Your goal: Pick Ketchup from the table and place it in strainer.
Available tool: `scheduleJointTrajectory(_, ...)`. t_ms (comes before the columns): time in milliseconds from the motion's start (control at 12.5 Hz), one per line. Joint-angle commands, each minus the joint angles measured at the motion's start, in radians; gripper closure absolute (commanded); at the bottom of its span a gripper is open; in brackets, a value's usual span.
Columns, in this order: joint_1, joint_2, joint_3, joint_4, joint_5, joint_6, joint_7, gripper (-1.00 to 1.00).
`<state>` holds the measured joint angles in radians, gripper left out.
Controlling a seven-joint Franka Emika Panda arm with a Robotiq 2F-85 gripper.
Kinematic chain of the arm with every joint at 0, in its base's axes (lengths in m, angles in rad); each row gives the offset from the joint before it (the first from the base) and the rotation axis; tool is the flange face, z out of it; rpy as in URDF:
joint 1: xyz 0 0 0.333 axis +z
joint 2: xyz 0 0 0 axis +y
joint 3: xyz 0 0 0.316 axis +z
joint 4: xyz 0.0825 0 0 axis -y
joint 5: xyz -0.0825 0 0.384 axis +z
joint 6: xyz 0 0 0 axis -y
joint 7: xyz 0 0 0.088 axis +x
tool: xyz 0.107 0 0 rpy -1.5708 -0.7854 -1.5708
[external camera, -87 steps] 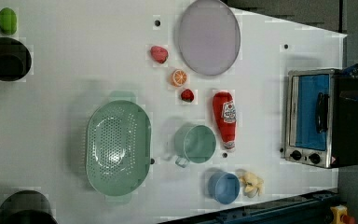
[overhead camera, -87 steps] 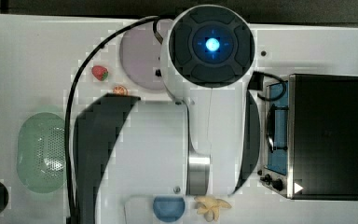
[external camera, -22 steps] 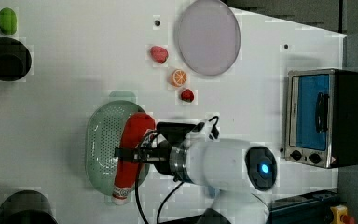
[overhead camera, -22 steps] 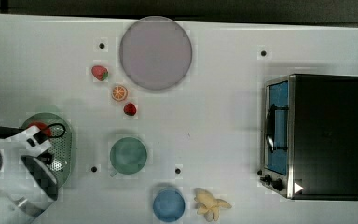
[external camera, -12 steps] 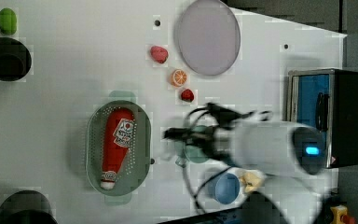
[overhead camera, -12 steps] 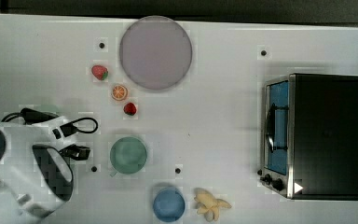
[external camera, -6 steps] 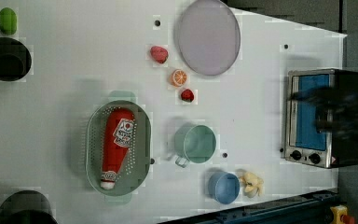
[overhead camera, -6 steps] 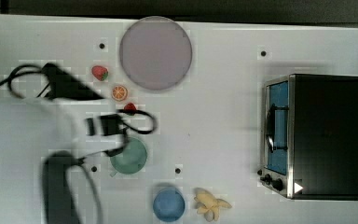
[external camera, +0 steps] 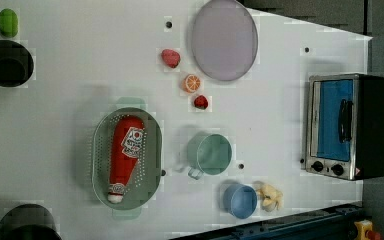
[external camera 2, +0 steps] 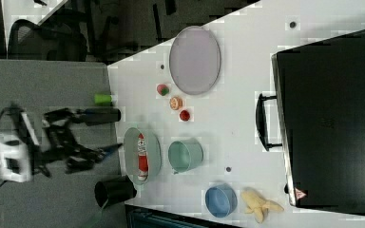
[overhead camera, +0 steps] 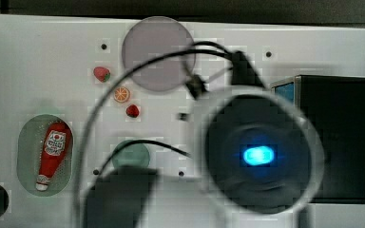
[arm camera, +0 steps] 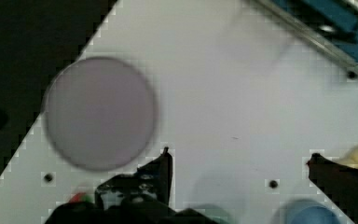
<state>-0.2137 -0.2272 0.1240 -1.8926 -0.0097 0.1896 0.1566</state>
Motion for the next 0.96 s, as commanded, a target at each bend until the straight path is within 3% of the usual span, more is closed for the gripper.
scheduleJointTrajectory(80,-0.002,0.008,-0.018,-0.017,0.007,-0.028,-0.077,-1.00)
scheduleJointTrajectory(960,0.006,0.012,0.036,-0.016,0.033,-0.088,-0.063,-1.00)
